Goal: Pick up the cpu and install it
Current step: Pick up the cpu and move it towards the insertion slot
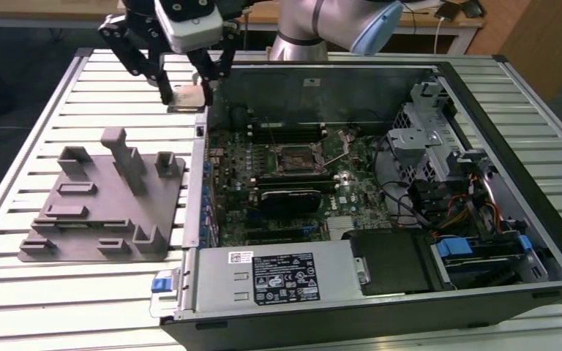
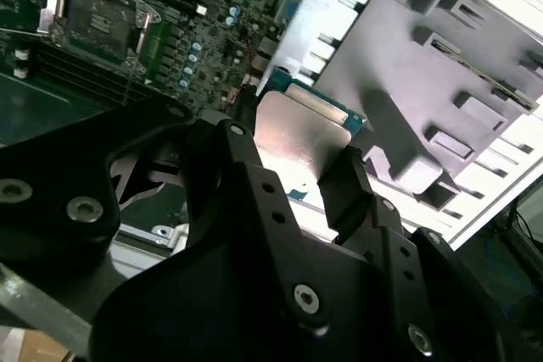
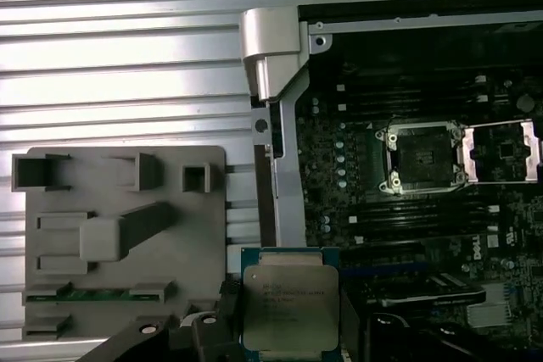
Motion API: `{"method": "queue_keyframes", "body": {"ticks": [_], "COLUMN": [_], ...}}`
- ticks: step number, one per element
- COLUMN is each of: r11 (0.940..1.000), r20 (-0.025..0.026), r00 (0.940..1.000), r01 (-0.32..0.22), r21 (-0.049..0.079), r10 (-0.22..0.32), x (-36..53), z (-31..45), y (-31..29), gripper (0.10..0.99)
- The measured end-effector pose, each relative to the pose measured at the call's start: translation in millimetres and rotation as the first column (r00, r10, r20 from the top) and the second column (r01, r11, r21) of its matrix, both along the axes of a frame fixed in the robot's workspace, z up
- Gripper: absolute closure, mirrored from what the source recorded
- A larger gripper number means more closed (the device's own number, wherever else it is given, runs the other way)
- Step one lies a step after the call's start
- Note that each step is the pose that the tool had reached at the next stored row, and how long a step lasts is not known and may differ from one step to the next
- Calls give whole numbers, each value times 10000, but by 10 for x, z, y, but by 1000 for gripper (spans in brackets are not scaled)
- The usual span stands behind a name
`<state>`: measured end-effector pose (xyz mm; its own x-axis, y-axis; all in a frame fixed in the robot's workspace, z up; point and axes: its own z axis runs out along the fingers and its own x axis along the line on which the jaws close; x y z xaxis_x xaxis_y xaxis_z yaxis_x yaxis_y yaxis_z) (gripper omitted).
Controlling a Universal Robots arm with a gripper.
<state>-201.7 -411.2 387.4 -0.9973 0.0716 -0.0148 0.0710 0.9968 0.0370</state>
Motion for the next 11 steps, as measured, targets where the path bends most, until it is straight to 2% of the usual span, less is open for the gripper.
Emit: {"method": "queue_keyframes", "body": {"ticks": [11], "r11": [10000], "r20": [0], "r00": [10000], "r01": [-1], "r21": [1], "r10": [1], "x": [419], "z": [0], "y": [0], "gripper": [545]}}
